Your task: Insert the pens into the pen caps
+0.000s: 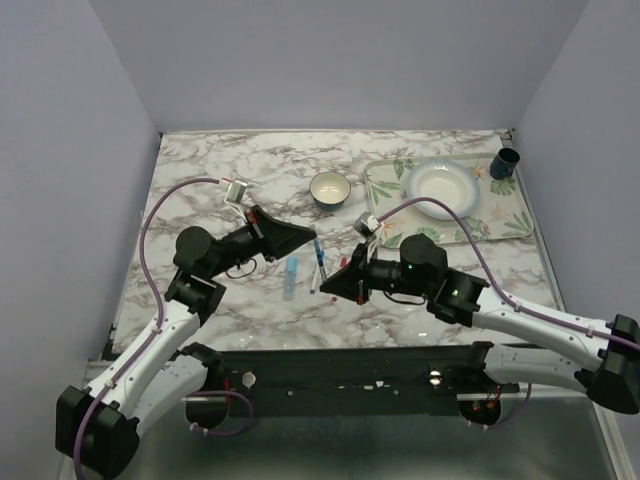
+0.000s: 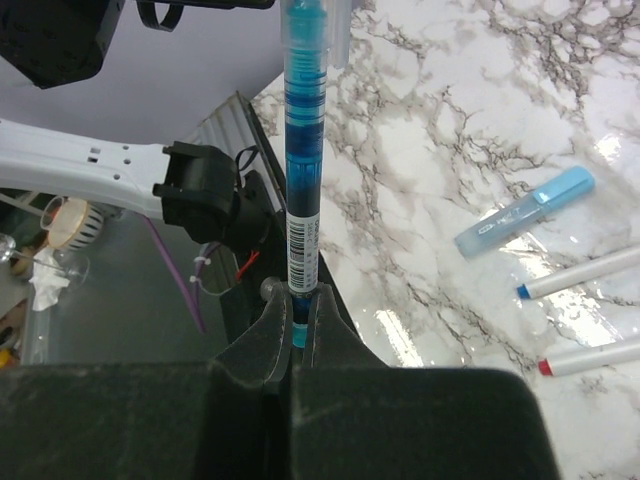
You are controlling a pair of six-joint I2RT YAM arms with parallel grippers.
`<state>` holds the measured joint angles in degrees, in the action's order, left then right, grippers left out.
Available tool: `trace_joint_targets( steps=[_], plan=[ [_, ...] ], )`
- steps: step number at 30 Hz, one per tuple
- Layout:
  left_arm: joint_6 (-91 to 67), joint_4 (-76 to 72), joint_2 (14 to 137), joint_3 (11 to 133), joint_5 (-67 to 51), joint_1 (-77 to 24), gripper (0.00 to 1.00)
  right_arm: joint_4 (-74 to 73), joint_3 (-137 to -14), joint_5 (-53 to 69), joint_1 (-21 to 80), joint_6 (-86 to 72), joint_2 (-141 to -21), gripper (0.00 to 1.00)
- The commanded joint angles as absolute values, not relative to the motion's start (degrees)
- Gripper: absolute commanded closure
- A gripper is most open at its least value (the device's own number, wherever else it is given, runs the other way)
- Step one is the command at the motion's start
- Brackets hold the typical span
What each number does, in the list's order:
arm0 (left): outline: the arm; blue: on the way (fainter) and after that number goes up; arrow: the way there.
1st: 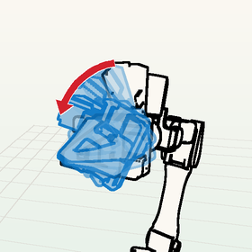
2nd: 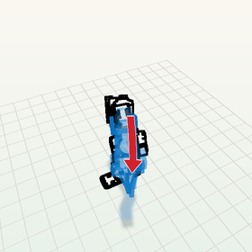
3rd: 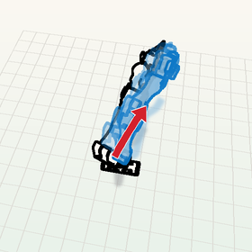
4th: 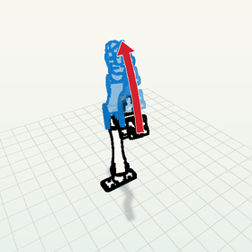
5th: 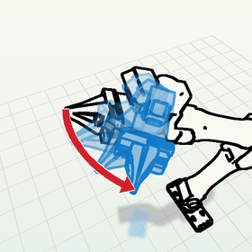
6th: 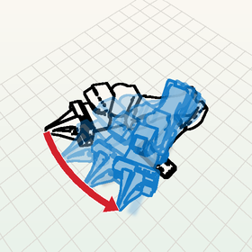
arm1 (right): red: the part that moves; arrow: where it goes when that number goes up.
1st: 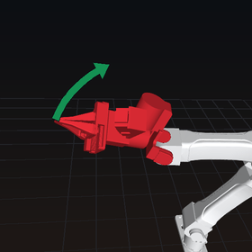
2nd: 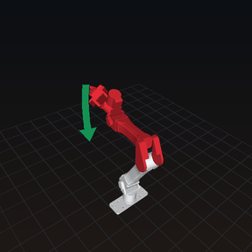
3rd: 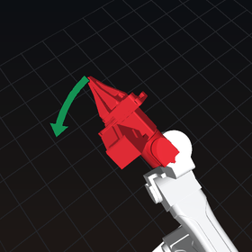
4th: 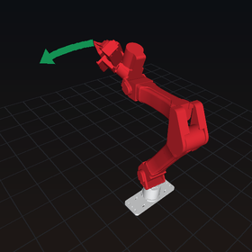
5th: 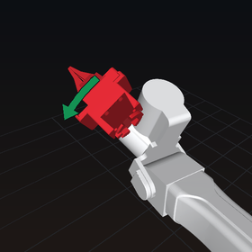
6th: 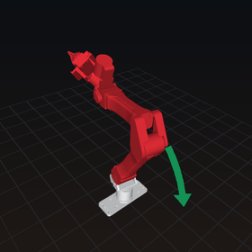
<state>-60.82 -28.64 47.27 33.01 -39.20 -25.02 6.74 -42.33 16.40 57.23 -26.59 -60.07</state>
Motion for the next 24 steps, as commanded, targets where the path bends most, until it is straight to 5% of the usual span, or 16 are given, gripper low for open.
trace_joint_targets(
  steps=[1,5,8,24],
  plan=[
    [-59.7,-24.1,47.5,33.7,-42.5,-27.2,0.97,8.3,-45.5,10.7,57.1,-21.7,-57.9,0.99],
    [-60.3,-27.1,44.6,32.2,-40.7,-27.4,0.59,8.4,-45.4,12.1,57.2,-20.3,-57.1,0.99],
    [-60.6,-29.5,42.1,32.0,-38.7,-27.3,0.46,8.4,-45.0,13.7,57.2,-20.0,-56.6,0.99],
    [-51.6,-23.1,47.0,41.8,-40.4,-27.3,0.39,10.1,-43.2,20.1,57.3,-23.1,-54.7,0.99]
  ],
)
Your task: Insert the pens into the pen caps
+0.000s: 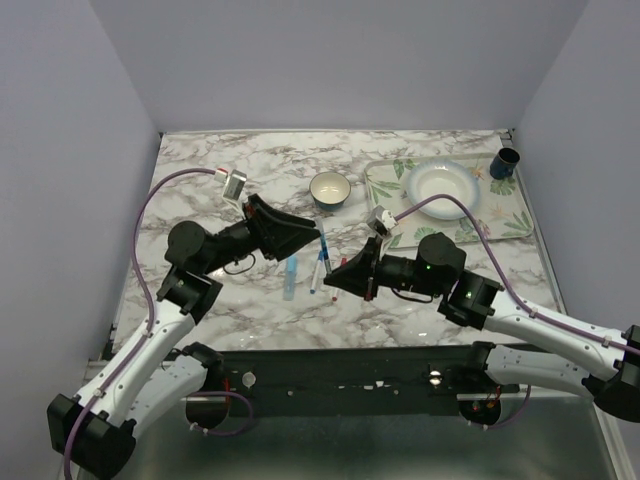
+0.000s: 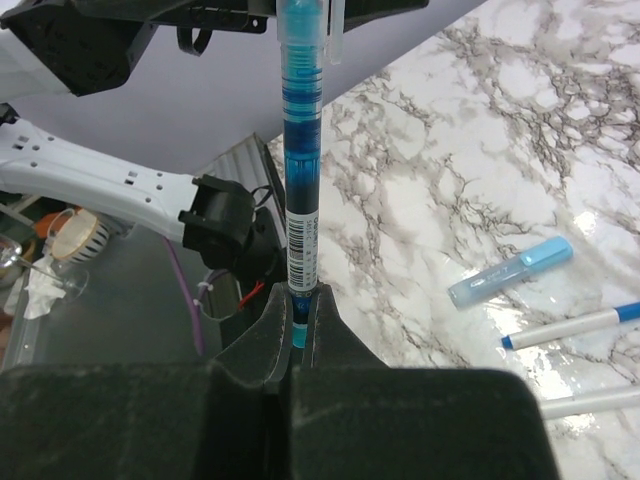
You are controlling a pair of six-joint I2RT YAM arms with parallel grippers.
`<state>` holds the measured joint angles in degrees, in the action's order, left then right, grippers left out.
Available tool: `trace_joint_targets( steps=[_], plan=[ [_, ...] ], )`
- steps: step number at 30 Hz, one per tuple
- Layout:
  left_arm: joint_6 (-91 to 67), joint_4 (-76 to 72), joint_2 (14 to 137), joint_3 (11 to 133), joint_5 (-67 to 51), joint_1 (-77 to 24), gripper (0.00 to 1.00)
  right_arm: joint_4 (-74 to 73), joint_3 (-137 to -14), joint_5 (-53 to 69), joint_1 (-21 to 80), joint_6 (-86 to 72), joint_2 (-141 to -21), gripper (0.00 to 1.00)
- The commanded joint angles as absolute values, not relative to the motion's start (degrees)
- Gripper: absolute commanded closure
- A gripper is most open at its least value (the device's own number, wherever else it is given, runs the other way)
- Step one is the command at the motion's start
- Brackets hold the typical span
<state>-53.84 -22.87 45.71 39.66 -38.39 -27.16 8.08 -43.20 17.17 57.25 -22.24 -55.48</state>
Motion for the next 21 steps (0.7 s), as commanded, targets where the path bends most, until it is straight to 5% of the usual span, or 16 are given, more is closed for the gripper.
trace_joint_targets(
  steps=[1,14,21],
  plan=[
    [-51.9,-25.5,47.3,41.8,-40.9,-27.4,0.39,10.1,-43.2,20.3,57.3,-23.3,-54.8,0.99],
    [-51.6,-27.9,48.8,43.2,-42.5,-27.4,0.42,9.8,-43.1,21.0,57.4,-23.7,-55.2,0.99],
    [-52.0,-28.3,49.5,42.8,-43.0,-27.4,0.56,9.9,-42.9,21.2,57.5,-24.3,-56.1,0.99]
  ],
)
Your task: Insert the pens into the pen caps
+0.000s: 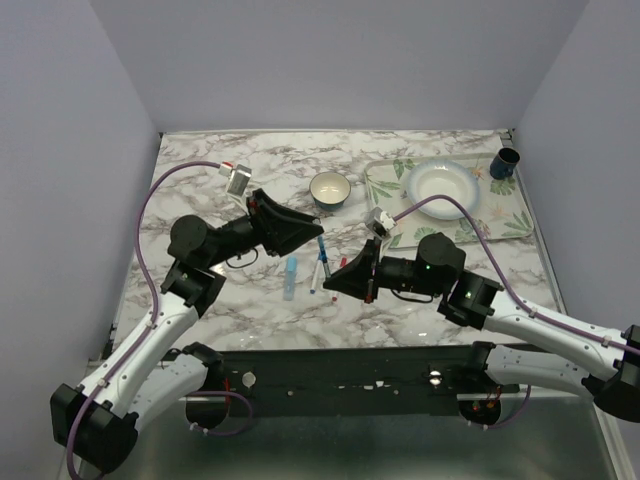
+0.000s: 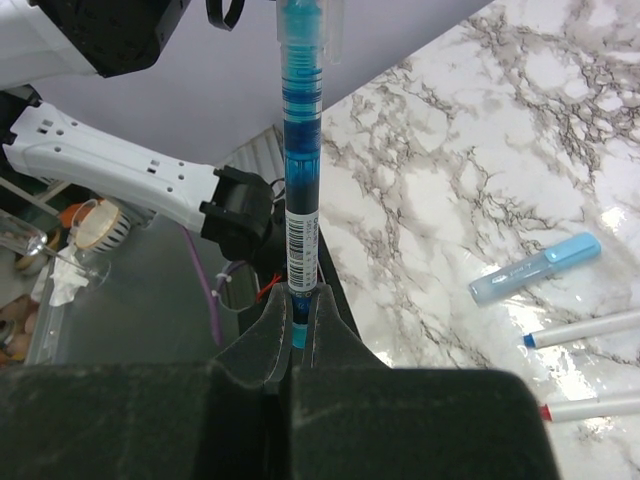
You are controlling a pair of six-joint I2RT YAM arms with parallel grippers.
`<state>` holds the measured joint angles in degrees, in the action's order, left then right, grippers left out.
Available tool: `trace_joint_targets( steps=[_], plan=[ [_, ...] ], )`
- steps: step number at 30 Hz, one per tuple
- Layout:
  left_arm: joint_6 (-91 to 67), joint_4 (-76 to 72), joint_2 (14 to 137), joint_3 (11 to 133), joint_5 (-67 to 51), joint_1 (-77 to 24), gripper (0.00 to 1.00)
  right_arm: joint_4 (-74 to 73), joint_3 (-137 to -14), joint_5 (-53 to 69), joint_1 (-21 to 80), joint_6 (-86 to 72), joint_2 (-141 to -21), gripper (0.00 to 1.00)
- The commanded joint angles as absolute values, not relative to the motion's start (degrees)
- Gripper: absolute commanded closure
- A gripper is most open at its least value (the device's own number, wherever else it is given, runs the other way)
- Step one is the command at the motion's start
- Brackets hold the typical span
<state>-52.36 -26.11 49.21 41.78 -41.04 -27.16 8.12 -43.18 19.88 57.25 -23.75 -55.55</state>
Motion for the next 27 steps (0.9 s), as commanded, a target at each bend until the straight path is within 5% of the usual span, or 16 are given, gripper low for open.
trace_joint_targets(
  steps=[1,6,27],
  plan=[
    [-52.5,-29.1,49.6,42.5,-43.2,-27.5,0.62,9.9,-42.9,21.1,57.5,-24.2,-56.2,0.99],
    [-55.5,-30.8,49.9,39.9,-45.4,-27.7,0.99,9.8,-43.2,18.1,57.5,-24.7,-55.6,0.99],
    [-61.9,-29.1,53.8,34.7,-39.8,-34.4,1.00,10.8,-60.6,0.4,57.4,-14.4,-57.9,0.99]
  ],
)
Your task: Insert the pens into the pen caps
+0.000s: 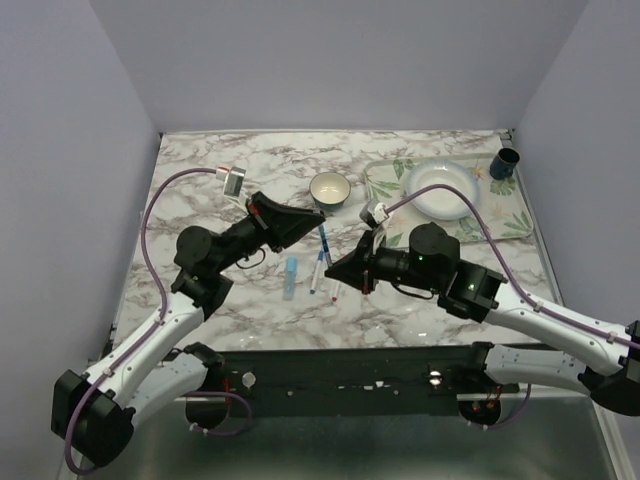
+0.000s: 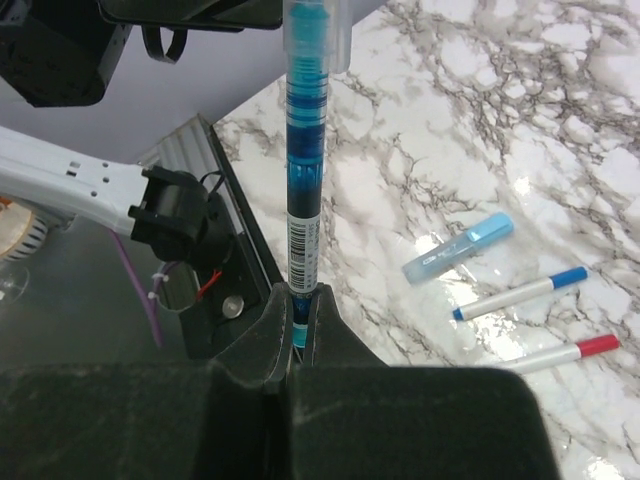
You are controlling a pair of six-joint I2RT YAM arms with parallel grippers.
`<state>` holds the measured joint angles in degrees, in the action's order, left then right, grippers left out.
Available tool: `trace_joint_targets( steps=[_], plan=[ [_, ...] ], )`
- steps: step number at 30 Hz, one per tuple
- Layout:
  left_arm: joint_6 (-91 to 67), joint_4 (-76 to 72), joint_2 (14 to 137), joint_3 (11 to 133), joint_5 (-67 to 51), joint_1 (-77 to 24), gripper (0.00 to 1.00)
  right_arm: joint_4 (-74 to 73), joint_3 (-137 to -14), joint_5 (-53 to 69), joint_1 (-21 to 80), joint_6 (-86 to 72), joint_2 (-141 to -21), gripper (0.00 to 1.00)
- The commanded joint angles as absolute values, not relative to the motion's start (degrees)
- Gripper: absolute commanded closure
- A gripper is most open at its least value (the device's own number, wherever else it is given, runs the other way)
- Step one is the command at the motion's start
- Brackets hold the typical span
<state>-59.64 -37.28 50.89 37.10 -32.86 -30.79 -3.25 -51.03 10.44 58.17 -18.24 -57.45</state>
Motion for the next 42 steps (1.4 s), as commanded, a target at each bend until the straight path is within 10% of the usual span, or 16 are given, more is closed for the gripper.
trace_joint_targets(
  steps=[1,32,42],
  plan=[
    [-62.4,-30.0,54.1,34.6,-39.9,-35.3,1.00,10.5,-61.5,-1.2,57.2,-14.2,-58.4,0.99],
    [-54.2,-20.2,58.0,31.9,-30.1,-47.3,1.00,7.6,-88.1,-9.7,53.4,1.7,-65.9,0.99],
    [-61.0,-41.9,59.1,28.6,-35.5,-48.2,1.00,9.5,-84.1,-1.8,51.4,-5.2,-64.8,0.99]
  ],
)
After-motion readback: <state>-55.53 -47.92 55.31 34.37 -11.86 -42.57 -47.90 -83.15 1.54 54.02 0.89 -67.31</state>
